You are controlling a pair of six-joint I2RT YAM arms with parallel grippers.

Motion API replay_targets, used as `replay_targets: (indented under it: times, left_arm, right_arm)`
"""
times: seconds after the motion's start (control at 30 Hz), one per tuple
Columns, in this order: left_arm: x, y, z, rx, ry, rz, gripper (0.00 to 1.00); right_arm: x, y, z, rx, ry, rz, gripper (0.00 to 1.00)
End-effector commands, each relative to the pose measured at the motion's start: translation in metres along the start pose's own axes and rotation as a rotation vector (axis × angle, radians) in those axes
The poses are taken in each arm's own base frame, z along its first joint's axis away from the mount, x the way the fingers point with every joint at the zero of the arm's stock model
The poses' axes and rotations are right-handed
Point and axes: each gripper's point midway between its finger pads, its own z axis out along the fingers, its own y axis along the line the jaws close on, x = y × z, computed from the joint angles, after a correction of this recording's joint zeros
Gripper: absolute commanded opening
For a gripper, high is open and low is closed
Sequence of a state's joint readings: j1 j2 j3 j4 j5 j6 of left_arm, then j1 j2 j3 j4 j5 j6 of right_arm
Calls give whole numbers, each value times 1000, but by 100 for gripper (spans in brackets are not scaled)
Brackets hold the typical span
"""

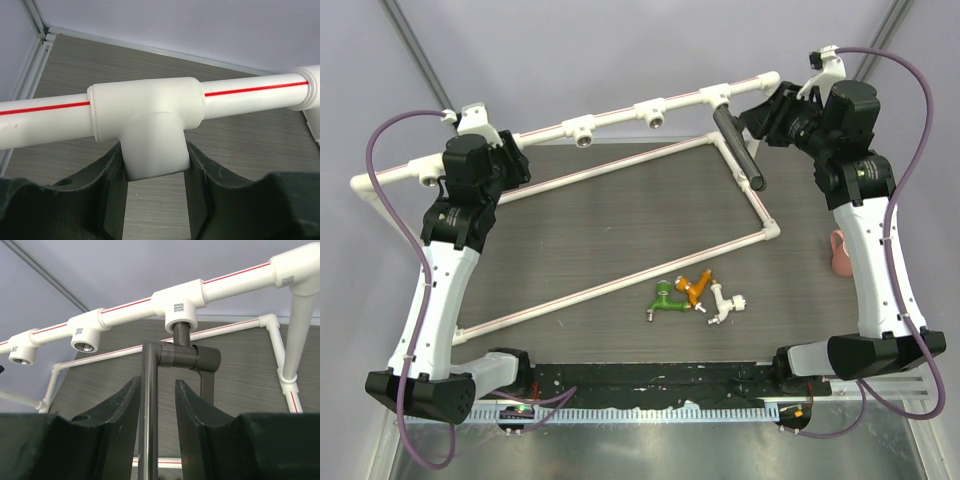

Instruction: Install the water faucets

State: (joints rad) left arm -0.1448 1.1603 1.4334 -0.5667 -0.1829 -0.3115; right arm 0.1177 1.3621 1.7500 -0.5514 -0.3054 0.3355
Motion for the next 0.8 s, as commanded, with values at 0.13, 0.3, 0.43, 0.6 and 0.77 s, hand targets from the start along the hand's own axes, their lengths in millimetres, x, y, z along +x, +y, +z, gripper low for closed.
replay_targets:
  times: [0.13,0.3,0.43,0.6,0.77]
  left_arm:
    - [-42,43,-14,-191,-155,-14,0]
    - [-42,42,-14,-185,-154,-15,0]
    - [-42,42,-14,-185,-154,-15,0]
    - [-43,42,-14,-185,-157,-16,0]
    - [-42,42,-13,-185,-154,-17,0]
  right_arm:
    - [16,23,25,-51,19,-44,34]
    - [42,18,41,12,67,-79,33]
    - [56,12,51,83,106,-144,33]
    - [72,-1,60,200,145,-233,33]
    - [78,-4,59,244,158,-264,33]
